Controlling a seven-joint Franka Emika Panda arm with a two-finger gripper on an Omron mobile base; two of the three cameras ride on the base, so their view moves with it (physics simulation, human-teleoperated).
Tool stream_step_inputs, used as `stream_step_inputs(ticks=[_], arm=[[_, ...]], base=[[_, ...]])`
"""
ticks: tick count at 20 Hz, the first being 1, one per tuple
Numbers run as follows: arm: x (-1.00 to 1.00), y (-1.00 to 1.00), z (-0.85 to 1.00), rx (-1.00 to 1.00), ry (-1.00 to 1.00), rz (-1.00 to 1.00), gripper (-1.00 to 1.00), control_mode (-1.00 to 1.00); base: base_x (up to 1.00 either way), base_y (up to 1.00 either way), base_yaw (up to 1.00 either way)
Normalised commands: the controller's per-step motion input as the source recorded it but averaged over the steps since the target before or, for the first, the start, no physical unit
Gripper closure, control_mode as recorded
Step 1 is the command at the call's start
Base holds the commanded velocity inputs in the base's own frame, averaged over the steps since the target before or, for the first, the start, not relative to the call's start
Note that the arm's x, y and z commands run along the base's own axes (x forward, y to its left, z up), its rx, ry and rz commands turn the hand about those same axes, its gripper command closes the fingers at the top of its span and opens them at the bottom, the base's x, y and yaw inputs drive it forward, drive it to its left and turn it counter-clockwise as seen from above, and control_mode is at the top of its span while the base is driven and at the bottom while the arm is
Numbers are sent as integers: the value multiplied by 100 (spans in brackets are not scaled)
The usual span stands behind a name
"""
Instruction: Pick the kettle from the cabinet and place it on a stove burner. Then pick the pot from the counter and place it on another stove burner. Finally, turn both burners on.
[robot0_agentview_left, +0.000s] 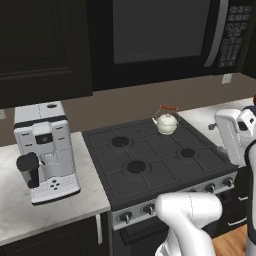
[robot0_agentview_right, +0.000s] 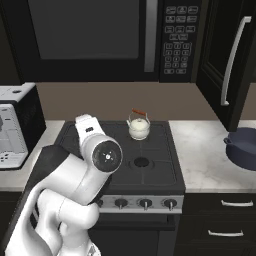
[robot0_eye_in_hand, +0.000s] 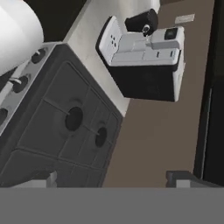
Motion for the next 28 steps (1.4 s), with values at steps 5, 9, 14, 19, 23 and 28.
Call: stream_step_inputs(ticks=[5,9,14,19,23,28], arm=[[-40,7,-7,-15,1,1,-100,-100],[-8,0,-3,0,5,0,-100,-100],[-7,0,0,0,-6,0,-100,-100],[-46,0,0,0,-22,0,-100,-100],[0,0,0,0,0,0,-100,100],[0,0,0,0,0,0,-100,100]], base=[[0,0,0],[0,0,0],[0,0,0],[0,0,0],[-70,-1,-2],[-62,-4,-2]])
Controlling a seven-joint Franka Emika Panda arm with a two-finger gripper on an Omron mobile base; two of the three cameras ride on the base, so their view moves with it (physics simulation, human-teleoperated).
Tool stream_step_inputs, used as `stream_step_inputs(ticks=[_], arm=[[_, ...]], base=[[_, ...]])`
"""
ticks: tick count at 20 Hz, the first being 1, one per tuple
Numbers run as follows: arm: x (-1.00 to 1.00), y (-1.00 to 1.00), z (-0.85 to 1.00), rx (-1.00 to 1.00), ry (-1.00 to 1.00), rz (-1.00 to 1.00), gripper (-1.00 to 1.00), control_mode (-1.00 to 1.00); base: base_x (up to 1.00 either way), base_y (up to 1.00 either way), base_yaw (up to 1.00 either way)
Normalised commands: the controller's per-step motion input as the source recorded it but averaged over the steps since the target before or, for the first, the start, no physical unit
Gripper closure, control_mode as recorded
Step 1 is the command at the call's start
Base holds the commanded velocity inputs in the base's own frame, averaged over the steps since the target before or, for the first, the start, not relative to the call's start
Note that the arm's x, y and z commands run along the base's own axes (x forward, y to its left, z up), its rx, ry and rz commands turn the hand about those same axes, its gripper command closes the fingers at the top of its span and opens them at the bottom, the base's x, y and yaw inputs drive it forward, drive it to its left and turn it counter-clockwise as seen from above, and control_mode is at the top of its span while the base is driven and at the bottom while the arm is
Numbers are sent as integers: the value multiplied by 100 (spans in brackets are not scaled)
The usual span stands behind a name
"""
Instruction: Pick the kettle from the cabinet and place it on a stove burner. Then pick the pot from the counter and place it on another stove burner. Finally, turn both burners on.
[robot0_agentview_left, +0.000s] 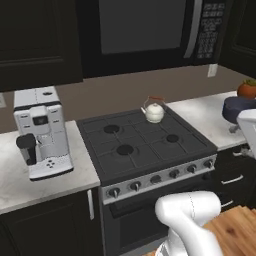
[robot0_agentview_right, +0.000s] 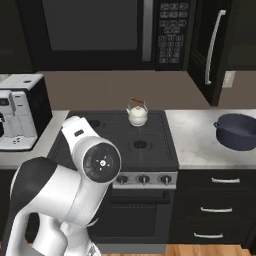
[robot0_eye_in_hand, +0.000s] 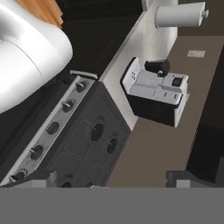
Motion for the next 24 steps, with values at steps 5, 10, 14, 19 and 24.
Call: stream_step_inputs(ticks=[5,10,14,19,24], arm=[[0,0,0,0,0,0,-100,100],[0,0,0,0,0,0,-100,100],[0,0,0,0,0,0,-100,100],[0,0,0,0,0,0,-100,100],[0,0,0,0,0,0,-100,100]], base=[[-38,-20,-3],[-17,-45,-2],[-9,-54,-1],[-14,-58,0],[-17,-59,0]])
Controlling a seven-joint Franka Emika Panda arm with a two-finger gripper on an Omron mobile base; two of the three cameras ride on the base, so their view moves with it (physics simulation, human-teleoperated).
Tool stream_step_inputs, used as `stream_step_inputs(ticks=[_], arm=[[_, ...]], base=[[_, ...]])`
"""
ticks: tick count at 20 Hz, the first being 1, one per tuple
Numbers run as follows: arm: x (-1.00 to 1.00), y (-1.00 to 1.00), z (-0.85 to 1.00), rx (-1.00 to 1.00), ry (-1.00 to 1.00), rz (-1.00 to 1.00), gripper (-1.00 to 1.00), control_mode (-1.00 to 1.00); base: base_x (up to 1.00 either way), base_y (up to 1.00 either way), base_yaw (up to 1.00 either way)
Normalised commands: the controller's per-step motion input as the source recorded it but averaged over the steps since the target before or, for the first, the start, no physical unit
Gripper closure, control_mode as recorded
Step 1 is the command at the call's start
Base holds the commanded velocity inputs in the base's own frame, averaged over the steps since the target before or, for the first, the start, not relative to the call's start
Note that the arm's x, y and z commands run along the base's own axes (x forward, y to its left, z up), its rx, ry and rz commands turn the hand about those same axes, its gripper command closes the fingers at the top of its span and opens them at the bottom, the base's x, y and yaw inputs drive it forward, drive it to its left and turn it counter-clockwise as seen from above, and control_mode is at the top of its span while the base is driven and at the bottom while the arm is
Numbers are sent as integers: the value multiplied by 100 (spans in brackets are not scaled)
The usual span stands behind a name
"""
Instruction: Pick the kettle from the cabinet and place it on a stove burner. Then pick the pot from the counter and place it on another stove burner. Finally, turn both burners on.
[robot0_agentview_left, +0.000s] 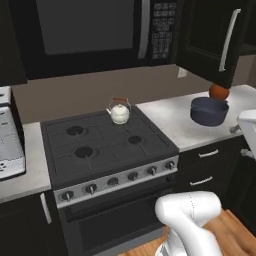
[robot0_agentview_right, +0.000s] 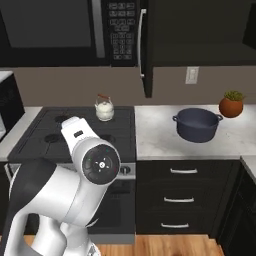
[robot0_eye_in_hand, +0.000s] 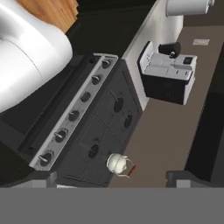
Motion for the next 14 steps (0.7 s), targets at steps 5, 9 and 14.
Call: stream_step_inputs(ticks=[5,9,14], arm=[[0,0,0,0,0,0,-100,100],[0,0,0,0,0,0,-100,100],[0,0,0,0,0,0,-100,100]], base=[[-16,-60,0],[-15,-61,0],[-11,-59,0]])
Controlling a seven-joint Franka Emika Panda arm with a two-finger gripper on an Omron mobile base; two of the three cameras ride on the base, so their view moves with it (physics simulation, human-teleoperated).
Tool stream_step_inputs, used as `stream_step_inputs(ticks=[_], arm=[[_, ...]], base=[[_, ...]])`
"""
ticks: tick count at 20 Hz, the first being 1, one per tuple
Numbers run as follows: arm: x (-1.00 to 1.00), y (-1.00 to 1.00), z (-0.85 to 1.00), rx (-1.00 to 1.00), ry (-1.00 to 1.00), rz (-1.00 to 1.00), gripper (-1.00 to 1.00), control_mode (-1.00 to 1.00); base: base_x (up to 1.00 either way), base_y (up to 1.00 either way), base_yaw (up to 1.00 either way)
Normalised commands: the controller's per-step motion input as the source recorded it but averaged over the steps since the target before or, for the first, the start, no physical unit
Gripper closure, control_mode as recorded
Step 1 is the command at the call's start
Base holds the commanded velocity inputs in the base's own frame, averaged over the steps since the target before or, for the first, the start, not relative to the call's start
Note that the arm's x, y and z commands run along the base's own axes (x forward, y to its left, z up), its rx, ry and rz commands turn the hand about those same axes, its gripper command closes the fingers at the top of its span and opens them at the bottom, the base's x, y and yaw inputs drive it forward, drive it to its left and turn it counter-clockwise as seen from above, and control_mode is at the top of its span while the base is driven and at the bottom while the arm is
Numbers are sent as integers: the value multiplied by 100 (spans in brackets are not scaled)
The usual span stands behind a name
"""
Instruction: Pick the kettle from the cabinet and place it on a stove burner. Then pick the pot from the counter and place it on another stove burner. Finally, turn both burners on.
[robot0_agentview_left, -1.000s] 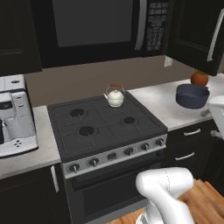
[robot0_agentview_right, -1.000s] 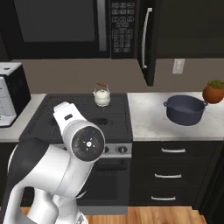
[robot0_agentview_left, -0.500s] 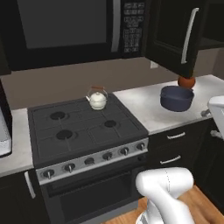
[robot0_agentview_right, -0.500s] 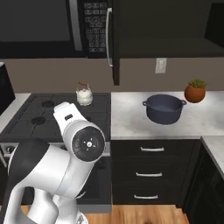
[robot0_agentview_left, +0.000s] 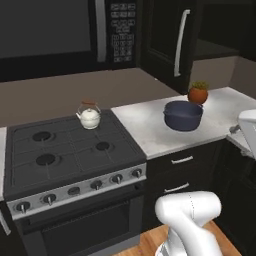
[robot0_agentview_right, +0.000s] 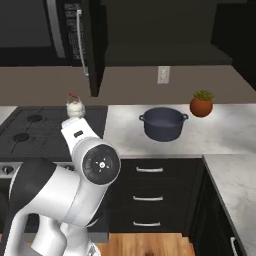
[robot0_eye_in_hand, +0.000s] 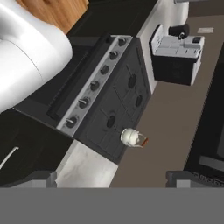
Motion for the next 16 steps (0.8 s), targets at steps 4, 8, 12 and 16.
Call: stream_step_inputs(ticks=[4,8,12,16], arm=[[0,0,0,0,0,0,-100,100],[0,0,0,0,0,0,-100,100],[0,0,0,0,0,0,-100,100],[0,0,0,0,0,0,-100,100]], base=[[0,-58,0],[2,-57,0],[25,-41,0],[40,-28,-1]])
